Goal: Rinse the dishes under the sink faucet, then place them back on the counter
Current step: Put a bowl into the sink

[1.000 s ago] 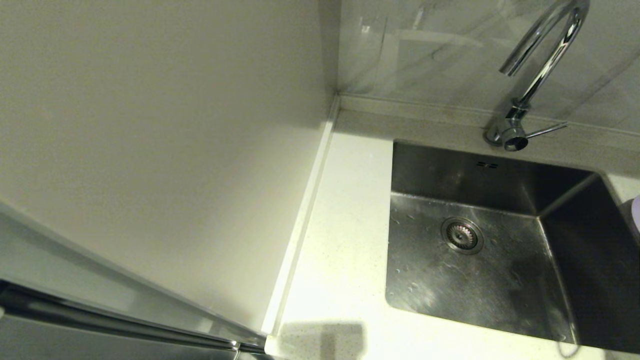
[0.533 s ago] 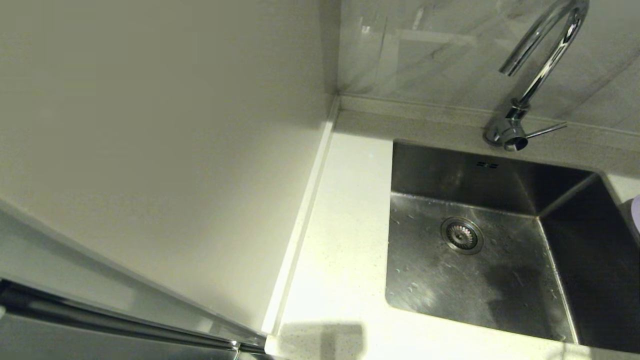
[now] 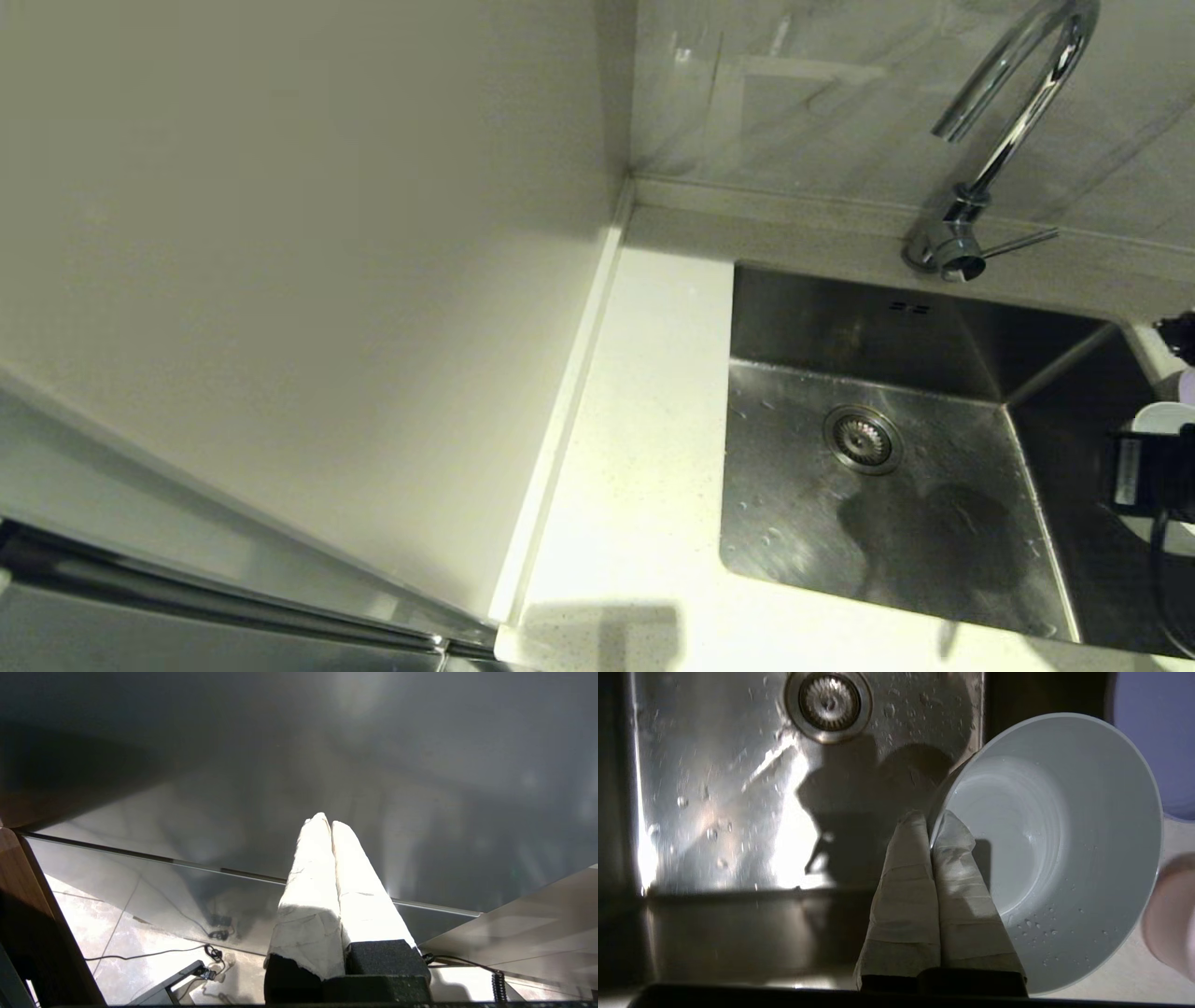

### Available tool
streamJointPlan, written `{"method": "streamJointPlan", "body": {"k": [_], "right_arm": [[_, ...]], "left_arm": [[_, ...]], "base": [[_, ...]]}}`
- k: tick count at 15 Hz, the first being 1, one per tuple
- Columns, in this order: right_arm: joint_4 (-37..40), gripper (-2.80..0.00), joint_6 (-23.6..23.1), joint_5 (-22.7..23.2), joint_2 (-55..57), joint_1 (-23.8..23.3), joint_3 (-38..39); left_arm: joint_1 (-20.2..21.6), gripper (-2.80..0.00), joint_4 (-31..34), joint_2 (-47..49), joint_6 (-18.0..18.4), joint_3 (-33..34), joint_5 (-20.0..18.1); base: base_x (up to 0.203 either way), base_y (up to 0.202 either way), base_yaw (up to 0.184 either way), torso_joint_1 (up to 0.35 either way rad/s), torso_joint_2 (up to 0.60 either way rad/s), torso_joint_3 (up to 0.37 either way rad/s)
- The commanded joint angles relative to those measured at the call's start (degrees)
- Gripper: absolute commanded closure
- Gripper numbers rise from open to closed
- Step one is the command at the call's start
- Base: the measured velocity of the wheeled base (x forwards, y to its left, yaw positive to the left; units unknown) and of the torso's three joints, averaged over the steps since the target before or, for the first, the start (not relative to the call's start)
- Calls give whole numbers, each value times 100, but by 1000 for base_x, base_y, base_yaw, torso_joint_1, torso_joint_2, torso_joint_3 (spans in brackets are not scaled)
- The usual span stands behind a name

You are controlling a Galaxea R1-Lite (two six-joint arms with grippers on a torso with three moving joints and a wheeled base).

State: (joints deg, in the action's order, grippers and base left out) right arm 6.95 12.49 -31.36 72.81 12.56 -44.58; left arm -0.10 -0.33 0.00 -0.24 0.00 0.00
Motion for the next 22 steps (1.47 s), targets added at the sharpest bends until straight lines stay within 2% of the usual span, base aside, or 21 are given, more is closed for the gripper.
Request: {"method": "streamJointPlan", "body": {"k": [1,4,6,8,10,14,22], "right_arm": [[-855,0,52,-141,798,306,155],[-1652,0,55,-423,1433,438,115],[-2311,0,89,-785,1922,453,44],[-2743,0,311,-1143,2380,435,-137],[-2893,0,622,-1317,2811,340,-444],[-2889,0,973,-1333,3664,-25,-976],[-2876,0,1115,-1156,5101,-661,-2283]], "left_arm": [[1,0,-10,0,-2,18,0],[1,0,-2,0,-2,18,0],[1,0,-3,0,-2,18,0],[1,0,-8,0,-2,18,0],[1,0,-9,0,-2,18,0],[1,0,-11,0,-2,18,0],[1,0,-6,0,-2,18,2]], "base": [[0,0,0,0,0,0],[0,0,0,0,0,0],[0,0,0,0,0,0],[0,0,0,0,0,0],[0,0,0,0,0,0],[0,0,0,0,0,0],[0,0,0,0,0,0]]}}
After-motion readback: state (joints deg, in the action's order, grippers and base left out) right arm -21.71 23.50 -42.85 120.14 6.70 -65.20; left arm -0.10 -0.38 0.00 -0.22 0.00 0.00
